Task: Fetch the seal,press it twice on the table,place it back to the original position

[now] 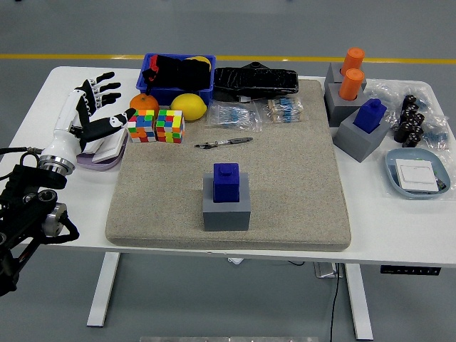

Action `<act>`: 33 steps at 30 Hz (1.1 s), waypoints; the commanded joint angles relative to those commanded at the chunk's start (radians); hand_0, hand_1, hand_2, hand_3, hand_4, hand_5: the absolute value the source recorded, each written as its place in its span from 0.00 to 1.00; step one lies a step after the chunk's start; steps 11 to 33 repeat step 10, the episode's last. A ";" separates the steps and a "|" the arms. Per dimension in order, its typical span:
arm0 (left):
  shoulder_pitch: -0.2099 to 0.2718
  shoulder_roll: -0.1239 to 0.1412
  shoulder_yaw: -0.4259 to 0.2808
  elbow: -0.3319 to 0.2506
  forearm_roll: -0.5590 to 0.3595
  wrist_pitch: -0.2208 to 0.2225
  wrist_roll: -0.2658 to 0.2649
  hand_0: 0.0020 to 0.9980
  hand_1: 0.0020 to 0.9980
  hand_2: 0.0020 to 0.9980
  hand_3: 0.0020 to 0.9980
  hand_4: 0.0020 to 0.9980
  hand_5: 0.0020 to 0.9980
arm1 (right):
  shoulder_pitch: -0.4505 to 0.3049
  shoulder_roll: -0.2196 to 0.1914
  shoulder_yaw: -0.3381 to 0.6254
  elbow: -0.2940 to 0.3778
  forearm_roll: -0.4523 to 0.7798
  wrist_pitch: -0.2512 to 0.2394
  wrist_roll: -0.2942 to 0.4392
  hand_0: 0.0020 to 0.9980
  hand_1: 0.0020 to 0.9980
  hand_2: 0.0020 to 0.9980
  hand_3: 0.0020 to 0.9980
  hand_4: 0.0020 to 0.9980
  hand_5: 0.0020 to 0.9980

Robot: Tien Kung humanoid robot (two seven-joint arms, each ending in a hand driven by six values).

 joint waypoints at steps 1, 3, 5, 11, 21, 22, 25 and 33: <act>0.000 0.000 -0.001 0.000 -0.001 0.000 0.000 0.74 0.70 0.76 0.82 0.86 0.00 | 0.000 0.000 0.001 0.000 -0.001 0.000 0.000 0.79 0.70 0.67 0.64 0.79 0.45; 0.000 0.001 -0.002 0.000 -0.001 0.001 0.000 0.74 0.70 0.76 0.82 0.86 0.00 | -0.001 0.000 0.001 0.000 0.000 0.000 0.000 0.79 0.70 0.67 0.64 0.79 0.45; -0.001 0.000 -0.003 -0.001 0.000 0.001 0.000 0.74 0.70 0.76 0.82 0.86 0.00 | 0.000 -0.001 0.003 -0.001 -0.003 -0.001 0.000 0.79 0.70 0.67 0.64 0.79 0.45; -0.003 -0.001 -0.002 -0.001 0.000 0.000 0.001 0.74 0.70 0.75 0.82 0.86 0.00 | 0.001 0.000 0.002 0.000 -0.001 -0.001 0.000 0.79 0.70 0.67 0.64 0.79 0.46; -0.003 -0.001 -0.002 -0.001 0.000 0.000 0.001 0.74 0.70 0.75 0.82 0.86 0.00 | 0.001 0.000 0.002 0.000 -0.001 -0.001 0.000 0.79 0.70 0.67 0.64 0.79 0.46; -0.003 -0.001 -0.002 -0.001 0.000 0.000 0.001 0.74 0.70 0.75 0.82 0.86 0.00 | 0.001 0.000 0.002 0.000 -0.001 -0.001 0.000 0.79 0.70 0.67 0.64 0.79 0.46; -0.003 -0.001 -0.002 -0.001 0.000 0.000 0.001 0.74 0.70 0.75 0.82 0.86 0.00 | 0.001 0.000 0.002 0.000 -0.001 -0.001 0.000 0.79 0.70 0.67 0.64 0.79 0.46; -0.003 -0.001 -0.002 -0.001 0.000 0.000 0.001 0.74 0.70 0.75 0.82 0.86 0.00 | 0.001 0.000 0.002 0.000 -0.001 -0.001 0.000 0.79 0.70 0.67 0.64 0.79 0.46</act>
